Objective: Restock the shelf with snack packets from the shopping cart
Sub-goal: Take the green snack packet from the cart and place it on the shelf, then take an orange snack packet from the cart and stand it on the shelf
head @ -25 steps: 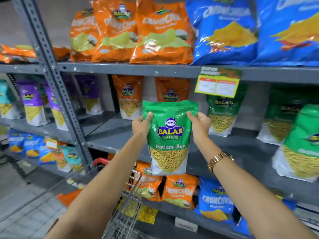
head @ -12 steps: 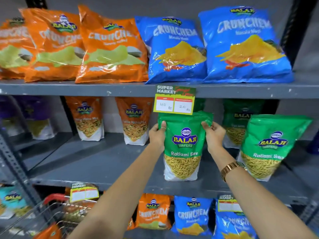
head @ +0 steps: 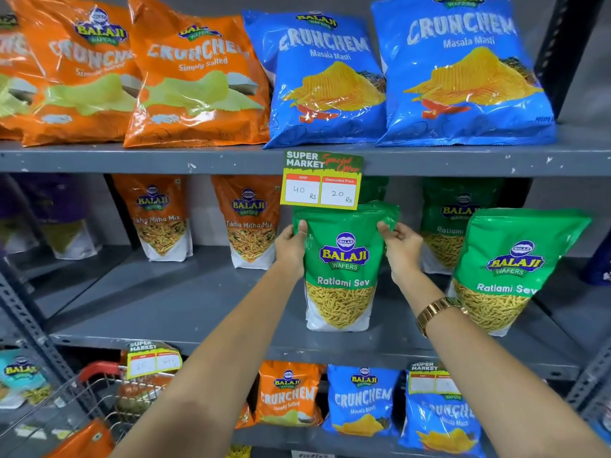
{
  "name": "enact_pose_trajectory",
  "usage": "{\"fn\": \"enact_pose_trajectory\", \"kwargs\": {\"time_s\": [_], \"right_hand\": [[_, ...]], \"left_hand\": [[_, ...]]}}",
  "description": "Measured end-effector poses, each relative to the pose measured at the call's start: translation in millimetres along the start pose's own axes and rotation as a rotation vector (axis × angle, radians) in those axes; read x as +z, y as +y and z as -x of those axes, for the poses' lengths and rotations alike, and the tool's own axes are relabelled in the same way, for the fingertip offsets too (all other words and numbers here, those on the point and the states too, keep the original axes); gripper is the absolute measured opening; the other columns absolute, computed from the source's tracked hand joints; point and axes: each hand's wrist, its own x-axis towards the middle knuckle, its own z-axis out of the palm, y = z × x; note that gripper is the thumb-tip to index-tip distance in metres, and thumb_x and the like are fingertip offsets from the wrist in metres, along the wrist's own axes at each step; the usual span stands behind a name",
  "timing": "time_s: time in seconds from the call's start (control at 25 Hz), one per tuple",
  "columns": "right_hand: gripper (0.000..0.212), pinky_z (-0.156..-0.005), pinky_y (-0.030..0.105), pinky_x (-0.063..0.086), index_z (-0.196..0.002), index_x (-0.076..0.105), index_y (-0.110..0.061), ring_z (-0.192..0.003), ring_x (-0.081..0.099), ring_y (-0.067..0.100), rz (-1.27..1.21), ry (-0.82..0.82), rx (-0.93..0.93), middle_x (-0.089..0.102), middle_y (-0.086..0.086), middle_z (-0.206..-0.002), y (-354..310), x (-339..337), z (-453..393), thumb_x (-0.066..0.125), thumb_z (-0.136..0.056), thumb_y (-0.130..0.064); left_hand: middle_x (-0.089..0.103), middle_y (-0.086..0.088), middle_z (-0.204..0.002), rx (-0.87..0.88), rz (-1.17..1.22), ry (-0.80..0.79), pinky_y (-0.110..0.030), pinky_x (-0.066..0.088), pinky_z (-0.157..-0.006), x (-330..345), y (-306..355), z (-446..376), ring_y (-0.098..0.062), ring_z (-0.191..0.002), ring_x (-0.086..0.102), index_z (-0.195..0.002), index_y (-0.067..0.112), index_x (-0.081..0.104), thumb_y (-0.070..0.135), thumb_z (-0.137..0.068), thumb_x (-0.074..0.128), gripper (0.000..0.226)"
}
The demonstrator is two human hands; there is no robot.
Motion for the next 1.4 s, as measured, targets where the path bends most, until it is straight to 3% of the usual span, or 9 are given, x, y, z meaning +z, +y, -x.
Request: {"fn": "enact_pose_trajectory", "kwargs": {"time_s": [0.12,0.32,0.52,0.68,0.8,0.96,1.08,1.24,1.4], "right_hand": [[0.028,-0.087,0.041,0.049,-0.106,0.057,-0.007,-0.101,0.062,0.031,0.162,0.078,-0.024,0.066,0.015,-0.110,7,2,6,0.065,-0.081,-0.018],[0.030,-0.081,0.040,0.045,-0.112,0.048,-0.007,-0.105,0.052,0.030,0.489,0.231,-0.373,0.052,0.016,-0.118,14,13,52,0.058,-0.084,-0.015],[0.015,-0.073,0.040,0.046,-0.098,0.054,-0.004,-0.092,0.054,0.030,0.548,-0.014,-0.516,0.059,0.016,-0.103,36,43,99,0.055,-0.084,-0.010],[0.013,-0.073,0.045,0.048,-0.094,0.056,-0.002,-0.088,0.057,0.033,0.496,-0.201,-0.520,0.061,0.018,-0.095,60,84,140,0.058,-0.082,-0.008],[0.012,-0.076,0.043,0.046,-0.092,0.058,-0.003,-0.086,0.058,0.033,0.451,-0.341,-0.484,0.062,0.017,-0.092,75,119,175,0.059,-0.081,-0.007],[0.010,-0.074,0.041,0.047,-0.092,0.058,-0.007,-0.085,0.058,0.030,0.411,-0.552,-0.404,0.060,0.009,-0.089,99,165,227,0.058,-0.083,-0.010],[0.009,-0.073,0.043,0.049,-0.092,0.057,-0.009,-0.083,0.058,0.029,0.425,-0.702,-0.364,0.056,0.003,-0.087,118,199,266,0.058,-0.083,-0.012],[0.010,-0.067,0.039,0.047,-0.092,0.057,-0.011,-0.078,0.059,0.028,0.509,-0.845,-0.314,0.062,0.008,-0.090,144,242,310,0.058,-0.083,-0.014],[0.013,-0.070,0.037,0.049,-0.096,0.057,-0.013,-0.082,0.060,0.024,0.550,-0.997,-0.224,0.065,0.007,-0.096,181,279,346,0.058,-0.084,-0.018]], "left_hand": [[0.062,0.006,-0.072,-0.017,-0.115,0.007,-0.034,0.049,-0.080,-14,6,1,-0.014,-0.075,0.060,-0.071,0.021,0.053,0.020,-0.091,0.054,0.020],[0.056,0.004,-0.073,-0.001,-0.122,0.113,-0.031,0.044,-0.073,-58,10,15,-0.011,-0.065,0.053,-0.069,0.024,0.052,0.025,-0.090,0.056,0.021],[0.056,0.002,-0.068,-0.018,-0.139,0.265,-0.017,0.051,-0.042,-126,16,40,-0.012,-0.058,0.054,-0.072,0.020,0.056,0.017,-0.092,0.052,0.020],[0.055,0.003,-0.060,-0.007,-0.154,0.400,-0.021,0.044,-0.056,-197,13,67,-0.010,-0.053,0.054,-0.065,0.019,0.051,0.022,-0.090,0.056,0.026],[0.056,0.007,-0.037,0.004,-0.216,0.528,-0.016,0.040,-0.038,-260,10,90,0.000,-0.032,0.053,-0.060,0.017,0.051,0.014,-0.090,0.057,0.031],[0.055,-0.002,-0.055,-0.023,-0.261,0.673,-0.009,0.033,-0.027,-339,1,122,-0.011,-0.045,0.054,-0.063,0.014,0.051,0.009,-0.090,0.055,0.028],[0.060,0.004,-0.047,-0.059,-0.292,0.771,-0.014,0.041,-0.036,-393,-7,135,-0.005,-0.042,0.056,-0.062,0.016,0.052,0.011,-0.089,0.057,0.028],[0.059,-0.009,-0.069,-0.151,-0.318,0.892,-0.027,0.042,-0.063,-462,-20,142,-0.022,-0.075,0.057,-0.063,0.018,0.054,0.018,-0.086,0.061,0.025],[0.070,-0.027,-0.099,-0.325,-0.429,1.011,-0.043,0.052,-0.079,-541,-50,141,-0.037,-0.091,0.067,-0.085,0.007,0.067,0.014,-0.078,0.059,0.012]]}}
